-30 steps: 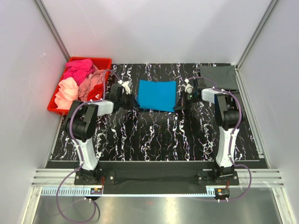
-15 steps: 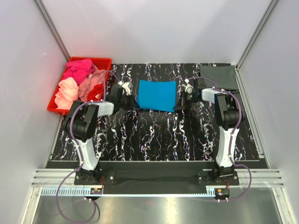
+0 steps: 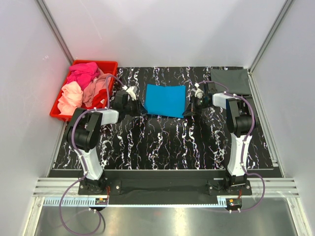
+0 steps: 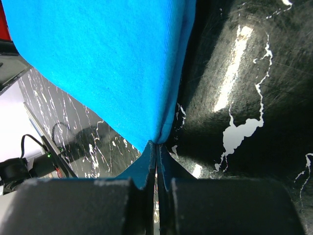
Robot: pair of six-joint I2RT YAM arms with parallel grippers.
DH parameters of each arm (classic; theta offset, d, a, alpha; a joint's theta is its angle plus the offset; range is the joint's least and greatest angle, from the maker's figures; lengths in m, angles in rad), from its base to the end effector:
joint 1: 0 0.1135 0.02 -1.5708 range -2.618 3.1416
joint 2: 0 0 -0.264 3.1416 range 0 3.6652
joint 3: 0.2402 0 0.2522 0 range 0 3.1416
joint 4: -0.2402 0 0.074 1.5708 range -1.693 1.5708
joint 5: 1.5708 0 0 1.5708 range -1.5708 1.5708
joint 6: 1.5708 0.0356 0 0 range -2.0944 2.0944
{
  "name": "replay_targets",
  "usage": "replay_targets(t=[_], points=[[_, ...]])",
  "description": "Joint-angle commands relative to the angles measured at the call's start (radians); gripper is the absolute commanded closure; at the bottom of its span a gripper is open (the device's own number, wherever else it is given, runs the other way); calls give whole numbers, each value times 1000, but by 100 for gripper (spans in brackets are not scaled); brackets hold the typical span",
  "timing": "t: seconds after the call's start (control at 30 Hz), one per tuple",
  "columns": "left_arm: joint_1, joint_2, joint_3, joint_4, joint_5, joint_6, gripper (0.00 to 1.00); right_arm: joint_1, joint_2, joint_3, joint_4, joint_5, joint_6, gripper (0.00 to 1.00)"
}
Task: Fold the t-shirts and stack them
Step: Fold the tshirt
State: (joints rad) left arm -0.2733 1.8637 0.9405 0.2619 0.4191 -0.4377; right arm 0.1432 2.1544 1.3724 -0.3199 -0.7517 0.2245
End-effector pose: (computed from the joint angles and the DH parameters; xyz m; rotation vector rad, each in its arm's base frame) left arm 0.3581 -0.1154 0.1417 0.0493 2.3015 -0.8462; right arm 0.4189 0.0850 0.1145 -0.1393 2.6112 1.1237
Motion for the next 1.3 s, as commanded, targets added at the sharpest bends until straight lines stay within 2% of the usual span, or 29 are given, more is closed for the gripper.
replay_targets(t=[0.0,0.97,1.1,1.13,1.17,1.27], points=[[9,-43,0,85,33,-10,72,-5,15,24,-4,3,-7,100],[9,52,64,92,30,-16,73,-5,13,19,-1,2,-5,100],[9,61,73,92,32,-19,84,-5,12,16,-1,5,-4,100],[9,63,75,89,33,-21,89,-4,12,16,-1,8,-4,100],[9,66,78,88,38,-25,100,-4,12,16,1,8,-2,100],[9,62,84,82,61,-18,100,-5,10,17,-7,17,-1,100]])
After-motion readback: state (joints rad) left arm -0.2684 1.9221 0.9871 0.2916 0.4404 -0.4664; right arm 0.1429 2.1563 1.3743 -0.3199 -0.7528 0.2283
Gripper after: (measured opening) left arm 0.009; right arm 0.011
